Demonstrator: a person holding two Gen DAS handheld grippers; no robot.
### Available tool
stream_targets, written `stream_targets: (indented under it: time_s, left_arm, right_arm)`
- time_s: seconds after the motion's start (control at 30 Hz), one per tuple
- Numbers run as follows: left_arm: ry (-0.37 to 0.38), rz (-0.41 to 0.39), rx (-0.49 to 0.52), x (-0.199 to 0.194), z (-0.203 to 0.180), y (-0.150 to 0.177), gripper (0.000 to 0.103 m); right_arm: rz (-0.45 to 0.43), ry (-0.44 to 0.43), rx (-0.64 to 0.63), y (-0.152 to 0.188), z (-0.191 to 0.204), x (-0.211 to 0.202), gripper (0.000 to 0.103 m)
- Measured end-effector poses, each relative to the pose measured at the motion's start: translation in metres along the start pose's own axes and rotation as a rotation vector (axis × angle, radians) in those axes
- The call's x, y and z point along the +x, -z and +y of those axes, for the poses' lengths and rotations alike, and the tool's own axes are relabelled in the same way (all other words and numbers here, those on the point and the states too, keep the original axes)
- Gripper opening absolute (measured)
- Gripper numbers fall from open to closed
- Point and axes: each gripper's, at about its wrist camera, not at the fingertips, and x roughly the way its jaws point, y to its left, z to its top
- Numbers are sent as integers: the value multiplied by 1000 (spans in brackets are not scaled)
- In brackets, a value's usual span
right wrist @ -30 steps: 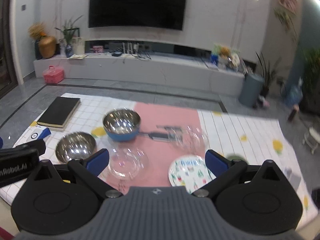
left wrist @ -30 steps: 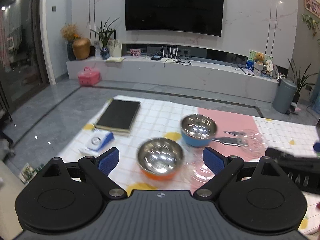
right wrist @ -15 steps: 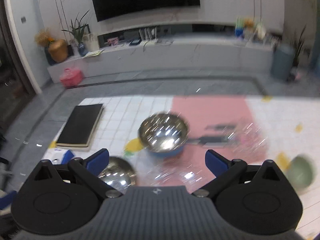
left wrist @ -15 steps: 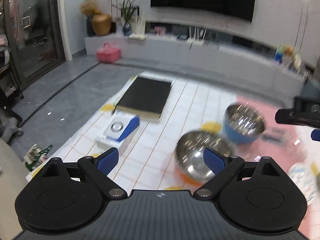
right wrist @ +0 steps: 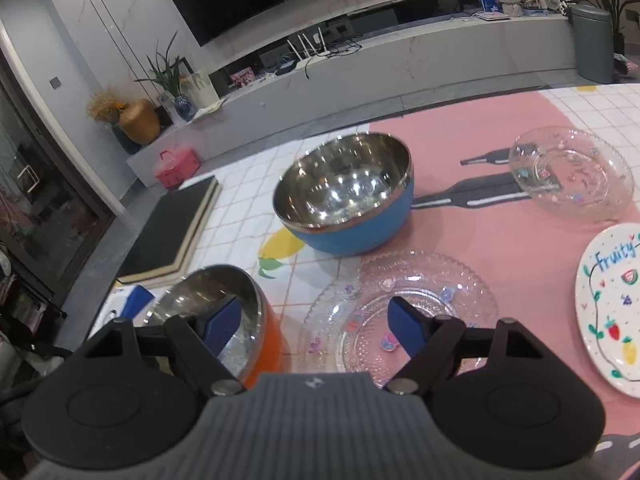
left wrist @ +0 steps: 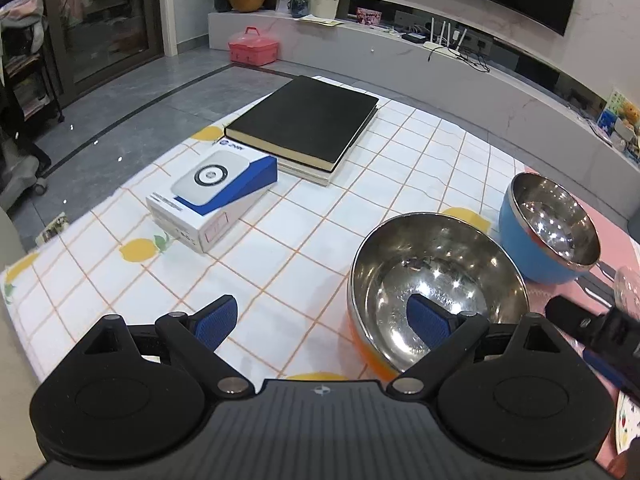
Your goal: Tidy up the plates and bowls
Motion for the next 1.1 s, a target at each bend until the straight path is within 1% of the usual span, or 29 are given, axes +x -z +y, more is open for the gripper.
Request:
stream_targets:
  time_s: [0.07,0.17,0.27,0.3,0.33,0.37,0.4,0.43,0.47,0.5,0.53,0.57,0.6,0.63,0.67,0.77,0.93,1.1]
  left_arm:
    - [0,2,-27,4,1,2,103]
    - [9,-10,-76,12,4,4,103]
    - [-7,-26,-74,16,2,6,103]
    - [-15,-28,-68,17,1,7,100]
    - [-16,-23,-62,19,1,7,93]
    - [-10,-12,-62,21,1,8,86]
    - [7,8,-64,24,2,8,83]
    - [23,25,-65,27,2,8,74]
    - [42,52,-66,30,2,8,63]
    - [61,73,-71,33,3,9,59]
    - [83,87,-80,35,3,10,51]
    - [104,96,-87,36,3,10,42]
    - [126,100,-89,36,2,11,37]
    - [148,101,-80,36,1,11,28]
    - [159,104,-67,35,-2,12,22]
    - [135,98,-27,32,-9,14,18]
    - [111,98,-31,28,-8,15,18]
    - [126,79,-32,18,-8,13,18]
  right_arm:
    - [-9,-7,24,6,-2,5,74]
    - [15,1,33,13,0,14,73]
    - [12,7,31,18,3,18,69]
    - [8,-6,26,20,4,18,63]
    - [7,-29,22,21,4,18,54]
    - [7,-53,22,21,5,18,49]
    - [7,-70,25,22,4,18,43]
    - [9,-78,27,22,4,18,38]
    - [9,-93,27,23,4,19,35]
    - [17,-109,32,23,5,19,30]
    - [24,-116,33,23,5,19,25]
    - [29,-119,29,23,7,20,22]
    - [31,-121,20,23,10,19,17]
    - [33,-118,7,23,12,20,15]
    - [32,-110,-8,24,14,19,15]
    - [32,-106,-21,25,15,18,14]
    - [41,-138,3,26,10,16,14]
    - [-11,-123,-41,27,17,1,14]
